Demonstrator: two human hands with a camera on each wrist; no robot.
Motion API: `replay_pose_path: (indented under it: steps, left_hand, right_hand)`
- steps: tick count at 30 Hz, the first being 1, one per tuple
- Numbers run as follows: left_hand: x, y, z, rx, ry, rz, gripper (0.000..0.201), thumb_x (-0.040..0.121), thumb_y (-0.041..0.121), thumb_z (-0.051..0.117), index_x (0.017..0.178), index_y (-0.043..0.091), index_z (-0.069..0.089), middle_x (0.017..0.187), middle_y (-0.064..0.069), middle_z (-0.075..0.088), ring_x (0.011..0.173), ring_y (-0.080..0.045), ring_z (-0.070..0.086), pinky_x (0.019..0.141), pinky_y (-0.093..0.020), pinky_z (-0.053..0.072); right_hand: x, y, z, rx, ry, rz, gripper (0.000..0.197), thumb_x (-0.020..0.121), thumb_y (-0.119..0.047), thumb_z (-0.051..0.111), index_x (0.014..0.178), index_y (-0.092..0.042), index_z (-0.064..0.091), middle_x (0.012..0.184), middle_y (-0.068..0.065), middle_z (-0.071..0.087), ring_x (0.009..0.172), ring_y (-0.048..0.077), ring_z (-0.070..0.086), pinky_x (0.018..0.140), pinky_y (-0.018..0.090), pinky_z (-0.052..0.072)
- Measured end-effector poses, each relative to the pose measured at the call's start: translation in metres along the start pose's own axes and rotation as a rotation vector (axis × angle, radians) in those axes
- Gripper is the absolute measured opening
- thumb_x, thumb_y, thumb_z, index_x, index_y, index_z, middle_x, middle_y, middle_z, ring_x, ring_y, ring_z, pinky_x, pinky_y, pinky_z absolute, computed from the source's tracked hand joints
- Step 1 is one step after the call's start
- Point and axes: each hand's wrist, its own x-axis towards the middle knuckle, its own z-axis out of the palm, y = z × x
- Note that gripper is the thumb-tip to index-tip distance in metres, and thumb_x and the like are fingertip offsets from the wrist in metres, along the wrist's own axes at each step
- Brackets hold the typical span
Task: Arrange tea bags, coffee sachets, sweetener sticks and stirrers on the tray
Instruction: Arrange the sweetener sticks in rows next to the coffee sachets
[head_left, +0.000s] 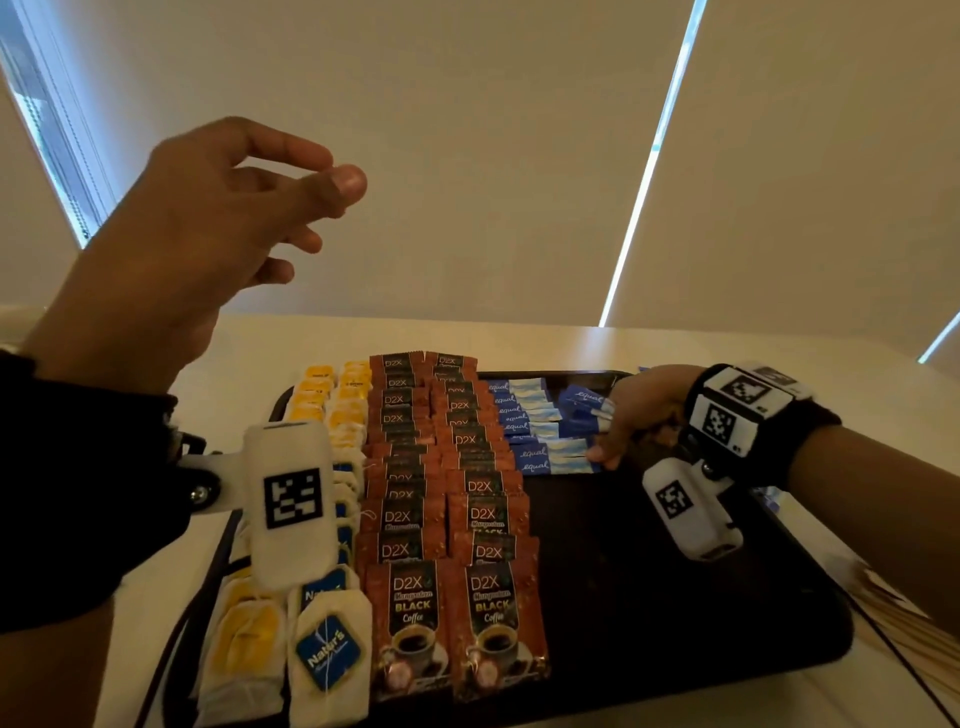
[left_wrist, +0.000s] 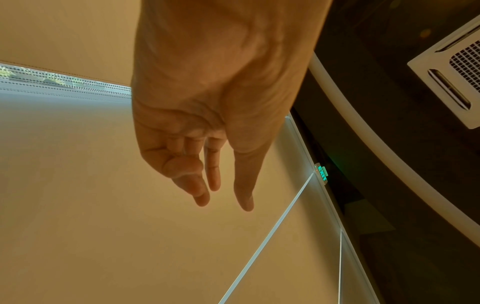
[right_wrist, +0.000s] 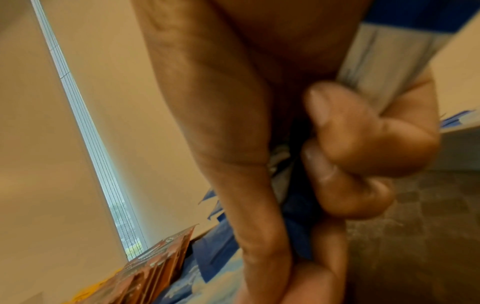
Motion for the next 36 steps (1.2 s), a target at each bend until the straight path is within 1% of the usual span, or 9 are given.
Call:
replay_pose_path:
  steps: [4,11,14,17,19,21,25,29,36]
  left_hand:
    - [-0.001,0.0,0.003,0.013,0.009,0.002,0.051,0.049,0.062,0.069,0.094,0.039,0.061,0.089,0.009,0.071,0.068,0.002,0.063,0.061,-0.025,0.043]
    - [-0.002,0.002,0.006,0.03,0.022,-0.021,0.049,0.059,0.055,0.069,0.101,0.033,0.061,0.089,0.008,0.071,0.069,-0.002,0.062,0.061,-0.026,0.043]
    - [-0.001,0.002,0.005,0.049,0.003,-0.026,0.053,0.054,0.059,0.069,0.1,0.033,0.062,0.087,0.009,0.072,0.066,-0.001,0.062,0.059,-0.026,0.042]
    - [-0.001,0.001,0.005,0.062,-0.013,-0.029,0.053,0.057,0.057,0.067,0.102,0.029,0.062,0.088,0.008,0.071,0.07,-0.004,0.061,0.06,-0.026,0.043]
    - [-0.001,0.001,0.006,0.072,-0.039,-0.028,0.048,0.058,0.055,0.065,0.096,0.026,0.064,0.083,0.008,0.071,0.067,-0.003,0.059,0.06,-0.026,0.043]
    - [-0.002,0.002,0.009,0.107,-0.096,-0.033,0.042,0.061,0.052,0.064,0.091,0.023,0.066,0.079,0.007,0.071,0.063,-0.002,0.059,0.058,-0.024,0.044]
    - [-0.007,0.002,0.023,0.228,-0.318,-0.048,0.04,0.067,0.051,0.06,0.09,0.019,0.069,0.079,0.007,0.072,0.062,0.0,0.062,0.049,-0.016,0.045]
    - [-0.014,0.004,0.036,0.239,-0.495,-0.044,0.043,0.066,0.049,0.063,0.093,0.017,0.07,0.08,0.001,0.073,0.067,-0.009,0.067,0.05,-0.015,0.048]
    - [-0.01,0.0,0.036,0.157,-0.4,-0.001,0.007,0.079,0.016,0.068,0.083,0.01,0.07,0.062,-0.001,0.069,0.052,-0.008,0.063,0.048,-0.016,0.049]
  right_hand:
    - [0.004,-0.001,-0.003,0.006,-0.005,0.004,0.013,0.081,-0.021,0.072,0.082,-0.012,0.063,0.074,0.002,0.063,0.028,0.001,0.045,0.029,0.012,0.033]
    - [0.005,-0.007,-0.007,-0.051,-0.034,-0.014,0.014,0.079,-0.026,0.073,0.084,-0.016,0.064,0.072,-0.002,0.067,0.036,0.002,0.047,0.036,0.015,0.035]
    - [0.005,-0.005,-0.01,-0.115,0.031,-0.024,0.019,0.074,-0.032,0.077,0.081,-0.019,0.065,0.072,-0.003,0.068,0.052,0.005,0.057,0.054,0.02,0.043]
    - [-0.007,-0.003,-0.015,-0.113,0.139,-0.071,0.028,0.074,-0.035,0.076,0.088,-0.013,0.068,0.09,0.006,0.07,0.082,0.019,0.063,0.081,0.03,0.049]
    - [-0.029,-0.009,-0.017,0.114,0.177,-0.207,0.019,0.082,-0.028,0.069,0.084,-0.009,0.068,0.08,0.005,0.07,0.062,0.011,0.062,0.058,0.02,0.048]
    - [-0.057,-0.024,-0.015,0.381,0.199,-0.389,0.017,0.085,-0.025,0.063,0.08,-0.009,0.068,0.064,-0.001,0.064,0.039,0.001,0.048,0.037,0.012,0.034]
    - [-0.1,-0.056,0.003,0.553,0.145,-0.672,0.024,0.073,-0.039,0.061,0.071,-0.016,0.068,0.058,-0.003,0.062,0.042,0.005,0.039,0.036,0.014,0.028]
    - [-0.105,-0.079,0.02,0.604,0.15,-0.779,0.025,0.083,-0.033,0.061,0.062,-0.021,0.066,0.051,-0.005,0.06,0.036,0.001,0.04,0.037,0.012,0.028]
    - [-0.098,-0.084,0.023,0.715,-0.041,-0.89,0.037,0.084,-0.045,0.048,0.083,-0.013,0.067,0.058,-0.002,0.056,0.041,0.003,0.029,0.035,0.011,0.023]
